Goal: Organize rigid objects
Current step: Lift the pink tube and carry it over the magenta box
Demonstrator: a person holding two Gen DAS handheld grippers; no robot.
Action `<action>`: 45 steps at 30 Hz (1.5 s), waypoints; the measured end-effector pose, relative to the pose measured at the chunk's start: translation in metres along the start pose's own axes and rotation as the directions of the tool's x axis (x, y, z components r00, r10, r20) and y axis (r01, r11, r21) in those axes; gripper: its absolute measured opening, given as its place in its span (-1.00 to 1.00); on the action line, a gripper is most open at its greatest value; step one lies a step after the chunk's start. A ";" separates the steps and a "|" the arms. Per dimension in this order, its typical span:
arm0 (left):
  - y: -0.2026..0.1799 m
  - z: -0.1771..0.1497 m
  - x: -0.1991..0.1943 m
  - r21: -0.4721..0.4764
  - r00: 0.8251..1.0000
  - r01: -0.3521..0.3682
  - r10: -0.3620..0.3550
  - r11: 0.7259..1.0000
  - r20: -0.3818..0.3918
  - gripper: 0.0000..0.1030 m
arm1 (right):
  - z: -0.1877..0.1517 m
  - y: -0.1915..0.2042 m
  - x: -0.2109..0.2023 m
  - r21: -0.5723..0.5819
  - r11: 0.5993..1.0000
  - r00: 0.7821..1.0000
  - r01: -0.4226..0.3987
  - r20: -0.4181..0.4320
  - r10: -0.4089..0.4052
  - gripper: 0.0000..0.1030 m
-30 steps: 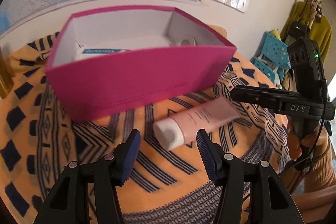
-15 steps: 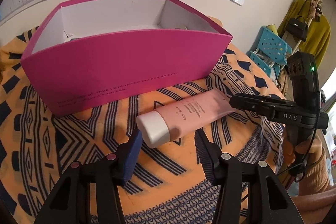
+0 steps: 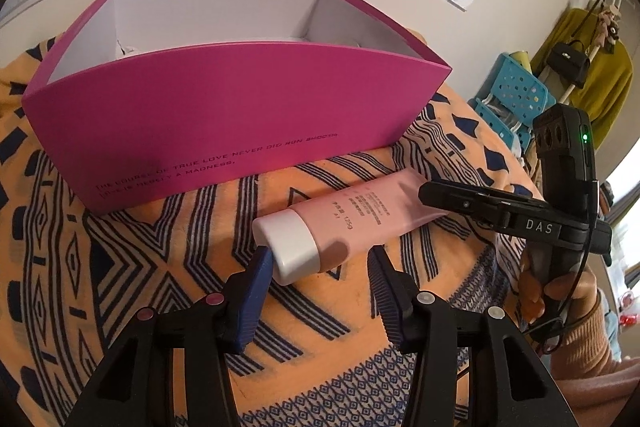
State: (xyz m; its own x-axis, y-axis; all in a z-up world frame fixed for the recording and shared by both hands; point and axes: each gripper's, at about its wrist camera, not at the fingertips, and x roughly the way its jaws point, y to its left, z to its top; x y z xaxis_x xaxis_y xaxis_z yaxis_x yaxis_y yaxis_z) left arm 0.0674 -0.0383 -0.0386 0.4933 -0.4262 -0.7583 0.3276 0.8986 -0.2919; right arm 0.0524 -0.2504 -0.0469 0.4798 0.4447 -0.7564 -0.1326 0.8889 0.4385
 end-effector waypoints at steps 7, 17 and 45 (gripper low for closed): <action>-0.003 0.001 -0.002 0.009 1.000 -0.015 0.015 1.000 0.008 -0.04 | 0.000 0.000 0.000 0.006 1.000 1.000 -0.006 0.004 0.006 0.05; -0.006 0.001 -0.012 0.023 0.999 -0.029 0.028 0.999 0.034 -0.04 | 0.001 0.006 -0.006 -0.008 1.000 1.000 -0.003 0.023 0.003 0.05; -0.009 0.004 -0.045 0.034 0.991 -0.031 0.027 0.999 0.128 0.01 | 0.009 0.035 -0.026 -0.090 0.996 0.996 0.011 0.087 -0.003 0.05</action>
State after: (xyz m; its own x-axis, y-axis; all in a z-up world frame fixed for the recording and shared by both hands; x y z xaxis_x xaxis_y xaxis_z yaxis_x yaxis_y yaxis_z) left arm 0.0460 -0.0273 0.0008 0.6008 -0.4118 -0.6852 0.3393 0.9074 -0.2479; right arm 0.0430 -0.2321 -0.0073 0.5540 0.4308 -0.7124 -0.2053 0.9000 0.3845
